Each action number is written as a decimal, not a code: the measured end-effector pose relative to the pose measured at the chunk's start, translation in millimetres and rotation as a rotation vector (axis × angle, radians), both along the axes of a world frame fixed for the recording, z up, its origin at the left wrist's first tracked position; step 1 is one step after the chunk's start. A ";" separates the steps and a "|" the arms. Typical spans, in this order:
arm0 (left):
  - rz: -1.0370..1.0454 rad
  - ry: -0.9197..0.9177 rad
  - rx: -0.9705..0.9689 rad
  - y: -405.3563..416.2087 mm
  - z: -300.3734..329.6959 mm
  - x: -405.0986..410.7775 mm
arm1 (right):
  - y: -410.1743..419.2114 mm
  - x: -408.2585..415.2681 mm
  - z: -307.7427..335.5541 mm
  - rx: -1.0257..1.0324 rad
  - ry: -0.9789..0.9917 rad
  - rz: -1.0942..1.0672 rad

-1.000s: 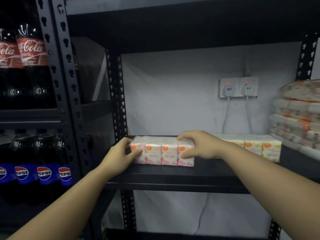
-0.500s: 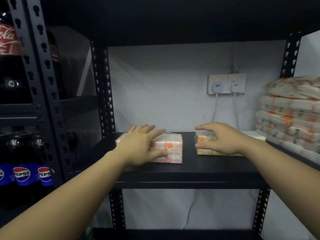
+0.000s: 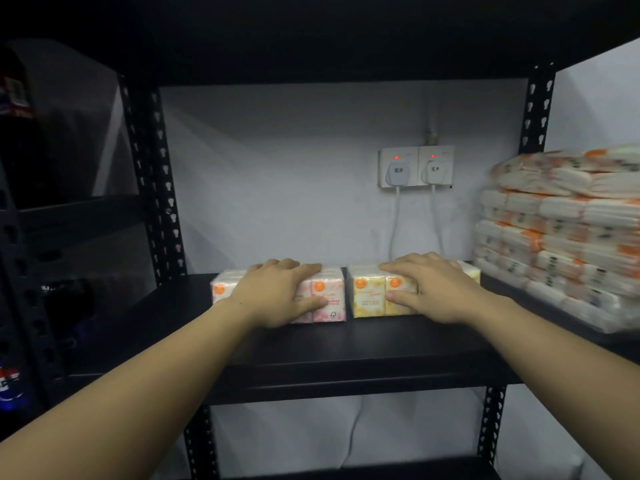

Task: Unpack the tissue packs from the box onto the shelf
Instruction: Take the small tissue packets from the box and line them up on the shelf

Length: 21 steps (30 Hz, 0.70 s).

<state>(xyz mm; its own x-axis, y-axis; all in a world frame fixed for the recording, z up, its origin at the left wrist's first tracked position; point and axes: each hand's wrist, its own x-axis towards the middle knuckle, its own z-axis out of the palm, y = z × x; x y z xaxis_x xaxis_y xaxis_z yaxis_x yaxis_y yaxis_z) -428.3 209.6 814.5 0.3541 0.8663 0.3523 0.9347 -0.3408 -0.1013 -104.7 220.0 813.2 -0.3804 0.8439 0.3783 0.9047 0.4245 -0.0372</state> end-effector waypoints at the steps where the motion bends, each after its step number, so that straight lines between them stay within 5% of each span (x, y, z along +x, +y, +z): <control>1: -0.001 -0.001 -0.004 6.1 0.1 4.1 | 4.4 -1.6 0.0 0.003 -0.002 0.001; 21: 0.038 0.005 -0.016 149.1 1.6 50.8 | 146.0 25.4 0.8 -0.039 -0.029 -0.039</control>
